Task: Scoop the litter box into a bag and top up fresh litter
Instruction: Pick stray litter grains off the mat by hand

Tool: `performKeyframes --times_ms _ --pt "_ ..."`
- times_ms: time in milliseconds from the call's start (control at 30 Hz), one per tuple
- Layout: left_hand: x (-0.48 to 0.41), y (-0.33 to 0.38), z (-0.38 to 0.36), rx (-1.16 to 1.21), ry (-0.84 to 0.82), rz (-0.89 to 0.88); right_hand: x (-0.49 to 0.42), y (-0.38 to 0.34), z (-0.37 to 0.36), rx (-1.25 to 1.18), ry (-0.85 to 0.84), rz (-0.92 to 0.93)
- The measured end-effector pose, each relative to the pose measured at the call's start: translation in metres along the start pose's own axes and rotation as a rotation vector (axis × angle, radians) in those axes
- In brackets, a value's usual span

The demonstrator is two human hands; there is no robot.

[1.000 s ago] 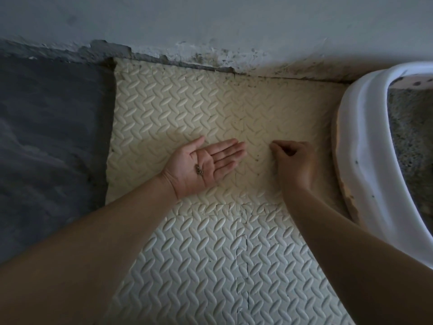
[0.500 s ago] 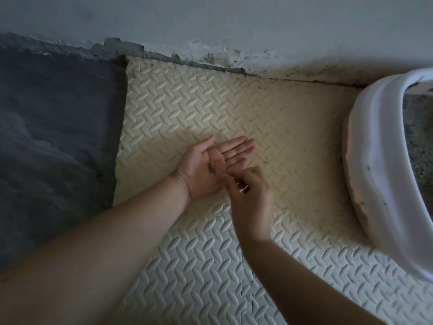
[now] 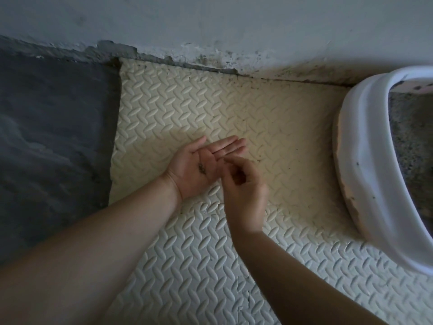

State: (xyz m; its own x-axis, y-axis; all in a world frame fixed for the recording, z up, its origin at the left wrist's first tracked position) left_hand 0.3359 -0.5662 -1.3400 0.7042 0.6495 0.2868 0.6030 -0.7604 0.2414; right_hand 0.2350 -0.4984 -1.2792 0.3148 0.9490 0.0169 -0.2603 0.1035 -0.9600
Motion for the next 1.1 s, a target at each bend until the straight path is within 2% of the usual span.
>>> performKeyframes --times_ms 100,200,333,500,667,833,933,1100 --pt "0.008 0.002 0.002 0.043 0.040 -0.001 -0.009 0.010 0.024 0.093 0.135 0.031" --pt "0.016 0.003 0.002 0.037 -0.005 0.018 -0.019 0.032 0.051 0.270 0.225 -0.047" --pt "0.018 0.005 0.003 0.044 -0.010 0.049 -0.020 0.046 0.064 0.390 0.114 -0.125" --pt "0.016 0.006 0.003 0.067 0.002 0.047 -0.022 0.047 0.062 0.376 0.136 -0.141" --pt "0.016 0.008 0.003 0.101 0.004 0.044 -0.027 0.049 0.059 0.466 0.101 -0.071" --pt "0.017 0.007 0.005 0.128 -0.003 0.061 -0.040 0.043 0.056 0.337 0.175 -0.068" --pt "0.017 0.008 0.005 0.136 -0.007 0.070 -0.048 0.042 0.054 0.322 0.163 -0.097" --pt "0.016 0.008 0.006 0.139 -0.005 0.078 -0.051 0.046 0.050 0.404 0.131 -0.064"
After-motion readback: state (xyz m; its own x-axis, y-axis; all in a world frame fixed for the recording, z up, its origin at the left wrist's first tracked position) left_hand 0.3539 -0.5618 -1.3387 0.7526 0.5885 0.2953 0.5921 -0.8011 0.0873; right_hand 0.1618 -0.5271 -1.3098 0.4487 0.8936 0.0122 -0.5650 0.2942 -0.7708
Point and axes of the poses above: each hand's wrist, its own x-axis away from the middle knuckle, its own z-axis out of the back of the hand, y = z × x, the point moved 1 cm from there along -x, towards the middle knuckle, and after that the axes turned 7 degrees about -x, right-handed, at the moved point
